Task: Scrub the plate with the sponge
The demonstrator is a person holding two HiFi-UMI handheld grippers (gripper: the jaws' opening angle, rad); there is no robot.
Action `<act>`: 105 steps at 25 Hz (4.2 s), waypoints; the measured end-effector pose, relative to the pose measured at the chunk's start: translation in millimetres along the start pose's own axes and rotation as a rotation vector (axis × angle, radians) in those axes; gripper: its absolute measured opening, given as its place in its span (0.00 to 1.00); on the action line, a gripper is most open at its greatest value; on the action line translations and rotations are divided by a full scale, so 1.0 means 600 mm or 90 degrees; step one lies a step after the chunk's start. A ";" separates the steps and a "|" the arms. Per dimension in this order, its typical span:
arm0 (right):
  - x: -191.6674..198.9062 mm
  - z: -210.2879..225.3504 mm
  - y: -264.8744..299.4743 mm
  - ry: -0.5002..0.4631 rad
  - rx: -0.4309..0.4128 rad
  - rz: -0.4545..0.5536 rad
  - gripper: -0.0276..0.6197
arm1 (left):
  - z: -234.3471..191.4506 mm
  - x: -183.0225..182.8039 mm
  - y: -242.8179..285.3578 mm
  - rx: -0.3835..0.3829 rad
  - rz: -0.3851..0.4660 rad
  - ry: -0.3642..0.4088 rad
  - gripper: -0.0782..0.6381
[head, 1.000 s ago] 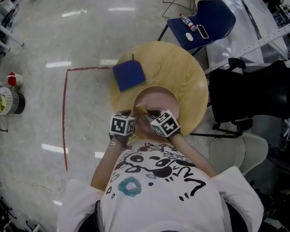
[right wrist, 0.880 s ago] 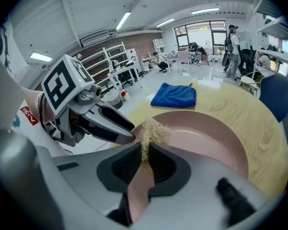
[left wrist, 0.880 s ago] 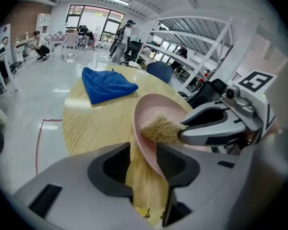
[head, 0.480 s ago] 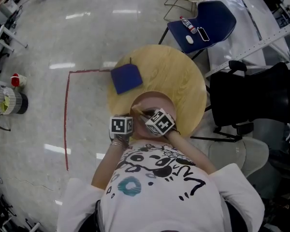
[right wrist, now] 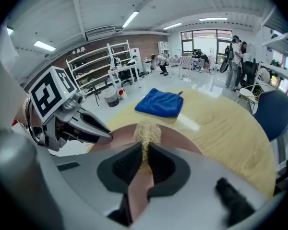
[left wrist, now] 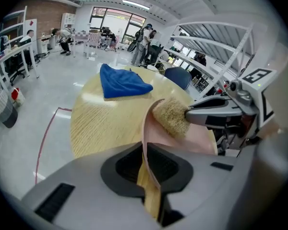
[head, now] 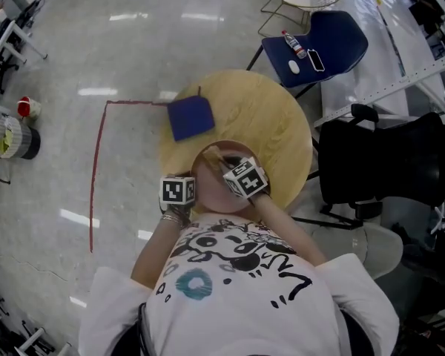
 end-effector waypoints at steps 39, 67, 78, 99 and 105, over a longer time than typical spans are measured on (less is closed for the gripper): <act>0.177 -0.022 -0.126 0.143 0.054 -0.031 0.12 | -0.012 0.012 -0.003 0.007 0.088 -0.200 0.15; 0.084 -0.131 -0.017 0.057 -0.162 -0.032 0.12 | -0.007 0.011 0.002 0.019 0.064 -0.126 0.15; 0.069 -0.088 -0.014 0.052 -0.100 -0.038 0.12 | -0.008 0.012 0.002 0.026 0.062 -0.118 0.15; 0.031 -0.040 -0.037 0.024 -0.019 0.005 0.11 | -0.005 0.016 0.001 0.011 0.076 -0.127 0.15; 0.053 -0.049 -0.014 0.017 -0.044 -0.026 0.11 | -0.003 0.016 0.002 0.013 0.075 -0.125 0.15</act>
Point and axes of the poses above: the fingertips, and each gripper's own axes: y forward along the fingers, z to its right, x out of its underside, the point moved 3 cm from there along -y, backward along the fingers, and after that the axes turned 1 degree about y, right-handed, at the moved point
